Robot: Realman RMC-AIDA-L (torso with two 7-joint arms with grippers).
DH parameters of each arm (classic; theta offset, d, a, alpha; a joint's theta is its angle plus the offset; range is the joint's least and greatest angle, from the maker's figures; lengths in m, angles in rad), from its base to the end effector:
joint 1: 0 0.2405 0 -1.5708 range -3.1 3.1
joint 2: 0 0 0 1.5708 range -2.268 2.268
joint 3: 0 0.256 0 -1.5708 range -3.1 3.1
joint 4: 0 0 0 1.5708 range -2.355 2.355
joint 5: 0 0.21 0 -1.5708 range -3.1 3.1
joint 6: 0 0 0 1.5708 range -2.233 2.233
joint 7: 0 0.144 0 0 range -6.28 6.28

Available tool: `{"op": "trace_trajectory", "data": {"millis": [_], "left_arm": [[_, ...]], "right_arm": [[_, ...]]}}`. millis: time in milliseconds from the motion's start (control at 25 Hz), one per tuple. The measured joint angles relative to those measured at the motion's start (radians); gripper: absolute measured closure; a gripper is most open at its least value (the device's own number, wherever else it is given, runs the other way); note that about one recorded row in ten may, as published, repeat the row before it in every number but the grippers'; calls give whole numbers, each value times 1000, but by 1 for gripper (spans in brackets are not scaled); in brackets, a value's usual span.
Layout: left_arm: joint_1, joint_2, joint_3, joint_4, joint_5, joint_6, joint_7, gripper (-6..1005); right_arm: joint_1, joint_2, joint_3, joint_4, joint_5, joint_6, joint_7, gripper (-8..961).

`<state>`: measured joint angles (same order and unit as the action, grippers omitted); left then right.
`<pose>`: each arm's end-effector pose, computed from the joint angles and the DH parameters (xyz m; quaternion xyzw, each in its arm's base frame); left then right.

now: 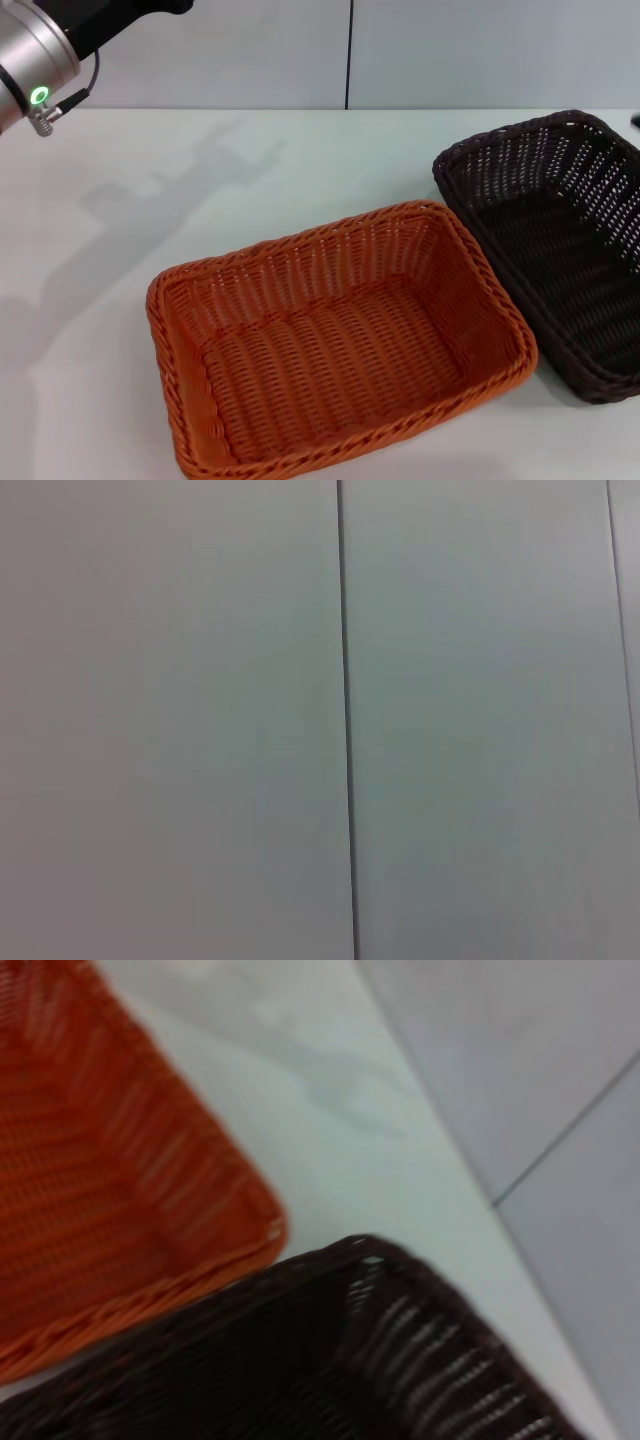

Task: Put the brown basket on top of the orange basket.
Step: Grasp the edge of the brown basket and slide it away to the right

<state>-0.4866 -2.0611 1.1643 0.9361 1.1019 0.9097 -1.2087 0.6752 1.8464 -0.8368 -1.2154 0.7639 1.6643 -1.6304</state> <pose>-0.1761 0.4199 0.0684 -0.8154 -0.1237 -0.3856 0.4136 0.2117 0.3956 0.1505 -0.9705 -0.0184 -0.1039 0.2169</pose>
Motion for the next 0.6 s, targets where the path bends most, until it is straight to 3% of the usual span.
{"op": "trace_trajectory", "data": {"millis": [280,600], "left_arm": [[-28,-2,-3,-20,-1,-15,2,199],[-44,-2,-6,-36,-1,-48,4,199]], "right_arm": [[9,73,-51,-1,-162,42,-8,464],[10,101,-153,21,-172,96,-12,471]]}}
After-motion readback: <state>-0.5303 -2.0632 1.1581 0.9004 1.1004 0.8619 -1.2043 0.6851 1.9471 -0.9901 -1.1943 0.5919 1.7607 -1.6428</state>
